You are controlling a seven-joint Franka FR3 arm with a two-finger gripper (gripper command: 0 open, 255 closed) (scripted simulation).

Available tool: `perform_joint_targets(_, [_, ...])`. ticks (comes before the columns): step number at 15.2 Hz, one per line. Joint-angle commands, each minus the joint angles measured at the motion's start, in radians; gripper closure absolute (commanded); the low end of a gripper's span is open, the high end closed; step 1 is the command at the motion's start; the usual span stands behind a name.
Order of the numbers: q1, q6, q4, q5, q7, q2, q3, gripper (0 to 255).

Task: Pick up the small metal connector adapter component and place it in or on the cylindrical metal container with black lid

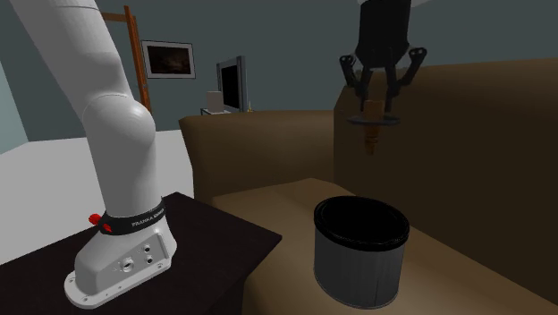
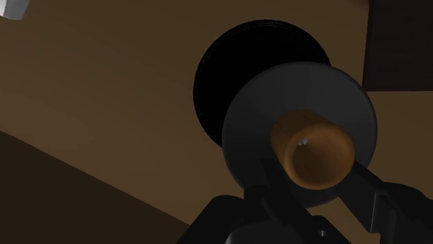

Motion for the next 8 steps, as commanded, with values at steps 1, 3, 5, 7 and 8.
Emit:
perform_joint_targets(1, [-0.001, 0.030, -0.026, 0.000, -0.001, 0.003, -0.004, 255])
perform_joint_targets(3, [-0.002, 0.057, -0.050, 0.001, -0.002, 0.007, -0.008, 255])
perform_joint_targets(5, [-0.002, 0.084, -0.073, 0.002, -0.003, 0.012, -0.012, 255])
perform_joint_targets(7, [-0.003, 0.111, -0.095, 0.004, -0.005, 0.019, -0.017, 255])
perform_joint_targets(8, [-0.003, 0.125, -0.106, 0.006, -0.006, 0.022, -0.019, 255])
